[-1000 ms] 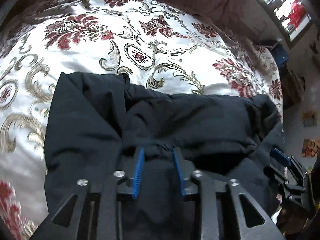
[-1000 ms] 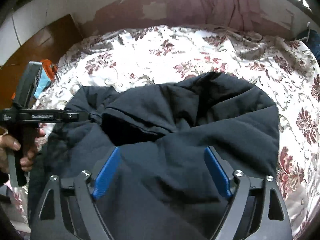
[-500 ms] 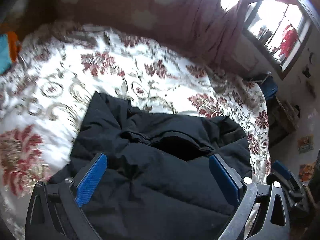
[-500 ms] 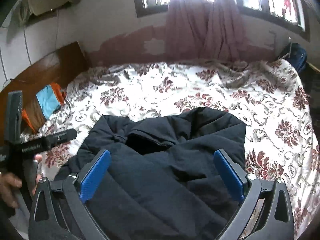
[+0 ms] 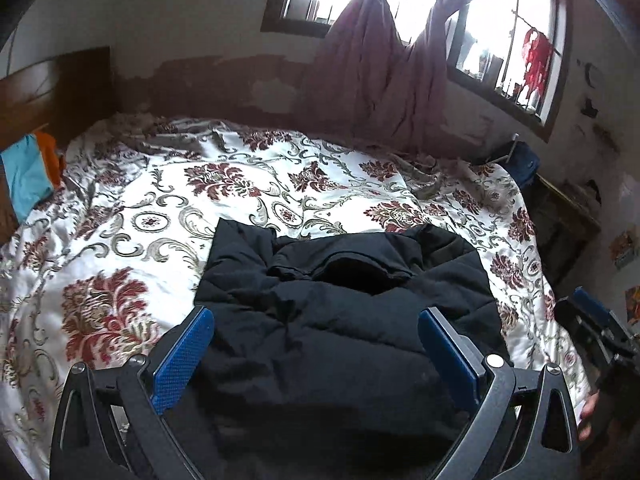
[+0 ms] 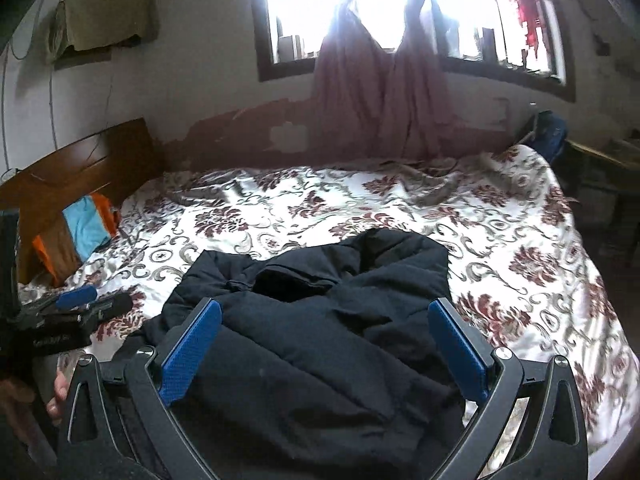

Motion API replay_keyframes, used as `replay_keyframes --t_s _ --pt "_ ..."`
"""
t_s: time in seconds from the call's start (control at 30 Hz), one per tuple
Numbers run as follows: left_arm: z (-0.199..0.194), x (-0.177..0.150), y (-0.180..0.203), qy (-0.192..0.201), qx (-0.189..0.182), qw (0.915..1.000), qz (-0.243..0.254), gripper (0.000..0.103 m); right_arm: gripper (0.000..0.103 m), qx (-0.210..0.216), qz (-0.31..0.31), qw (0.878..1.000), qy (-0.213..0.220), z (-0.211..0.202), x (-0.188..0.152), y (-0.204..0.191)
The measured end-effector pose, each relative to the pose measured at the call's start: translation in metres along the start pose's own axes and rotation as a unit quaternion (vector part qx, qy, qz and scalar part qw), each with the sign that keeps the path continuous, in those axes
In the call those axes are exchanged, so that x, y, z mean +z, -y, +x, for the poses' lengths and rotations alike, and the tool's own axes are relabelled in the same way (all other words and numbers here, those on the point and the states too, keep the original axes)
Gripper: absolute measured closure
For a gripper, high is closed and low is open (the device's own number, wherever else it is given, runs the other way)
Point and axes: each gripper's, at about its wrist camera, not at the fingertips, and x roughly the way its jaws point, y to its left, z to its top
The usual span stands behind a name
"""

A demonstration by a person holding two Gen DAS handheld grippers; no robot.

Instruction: Fold large clothes

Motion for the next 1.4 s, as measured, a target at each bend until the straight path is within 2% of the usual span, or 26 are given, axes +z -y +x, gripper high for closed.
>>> replay_keyframes --t_s 0.13,0.33,0.47,0.67,0.87,0.97,1.1,1.4 --pt "-0.008 -0.023 -0.002 -0.006 -0.001 0.9996 0.026 0.0 0.002 -0.015 0.006 1.0 0.009 -0.012 -0.024 -0.006" --pt "-0.012 -0.057 -0.006 0.021 -0.018 0.9972 0.07 0.0 0.002 -0.019 -0.001 0.999 0.034 -0.021 -0.062 -0.016" --pt "-0.014 -0.075 -0.013 0.037 -0.03 0.9968 0.063 0.0 0.002 -0.023 -0.012 0.998 0.05 -0.03 -0.075 -0.024" --pt "-0.031 -0.099 -0.019 0.053 -0.022 0.9959 0.07 0.0 0.002 -0.027 -0.022 0.997 0.071 -0.057 -0.098 -0.031" --pt "-0.068 -0.124 -0.03 0.053 -0.035 0.9964 0.056 0.0 0.002 -0.03 -0.016 0.998 0.047 -0.096 -0.114 -0.036" --pt "-0.09 -0.139 -0.029 0.044 -0.031 0.9968 0.058 0.0 0.002 -0.014 0.0 0.999 0.046 -0.124 -0.125 -0.036" --pt "-0.121 -0.164 -0.027 0.037 -0.026 0.9963 0.074 0.0 0.002 -0.017 -0.017 0.998 0.054 -0.155 -0.144 -0.04" --pt "-0.159 -0.213 -0.041 0.026 -0.018 0.9966 0.076 0.0 0.002 -0.033 -0.047 0.998 0.03 -0.187 -0.199 -0.038"
